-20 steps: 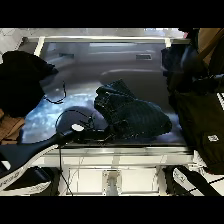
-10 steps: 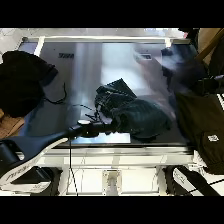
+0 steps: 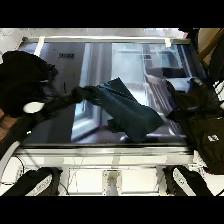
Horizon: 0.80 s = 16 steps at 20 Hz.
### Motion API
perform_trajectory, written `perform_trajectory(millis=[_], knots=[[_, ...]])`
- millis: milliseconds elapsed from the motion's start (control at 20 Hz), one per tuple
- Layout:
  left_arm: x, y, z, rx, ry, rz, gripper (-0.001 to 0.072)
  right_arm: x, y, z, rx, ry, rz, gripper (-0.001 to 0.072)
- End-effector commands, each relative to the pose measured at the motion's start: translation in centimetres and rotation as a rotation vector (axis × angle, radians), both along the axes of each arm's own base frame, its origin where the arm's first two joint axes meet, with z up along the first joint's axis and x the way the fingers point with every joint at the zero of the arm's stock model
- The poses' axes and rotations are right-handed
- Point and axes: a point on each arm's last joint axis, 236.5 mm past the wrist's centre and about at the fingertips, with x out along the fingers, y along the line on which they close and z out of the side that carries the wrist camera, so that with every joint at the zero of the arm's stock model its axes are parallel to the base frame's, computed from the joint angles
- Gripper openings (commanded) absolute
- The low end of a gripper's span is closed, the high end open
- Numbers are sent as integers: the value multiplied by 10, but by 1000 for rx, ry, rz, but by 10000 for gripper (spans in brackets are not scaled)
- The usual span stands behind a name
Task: Fold the clothes and pants, and hang the long-sleeved shirts on hangers.
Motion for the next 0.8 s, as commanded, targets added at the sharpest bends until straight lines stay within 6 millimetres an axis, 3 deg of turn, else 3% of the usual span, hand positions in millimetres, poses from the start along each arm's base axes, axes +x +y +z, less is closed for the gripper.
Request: perform_trajectory(millis=[0, 100, 150, 200, 300, 500, 700, 750], knots=[[-24, 78, 10, 205, 8, 115, 31, 10, 27, -53, 179, 11, -132, 462], [-44, 102, 2, 309, 52, 125, 31, 17, 42, -65, 286, 64, -167, 469], [-51, 111, -1, 341, 68, 135, 31, 19, 59, -65, 385, 105, -146, 484], [-53, 117, 2, 350, 66, 154, 31, 20, 77, -63, 496, 138, -109, 483], [-54, 125, 10, 350, 42, 184, 31, 31, 90, -70, 615, 183, -122, 484], [-56, 127, 16, 347, 30, 197, 31, 10, 109, -113, 571, 300, 1, 484], [-56, 127, 16, 343, 33, 200, 31, 34, 133, -123, 549, 176, 39, 478], [-56, 128, 16, 343, 33, 201, 31, 38, 144, -120, 568, 148, 64, 404]])
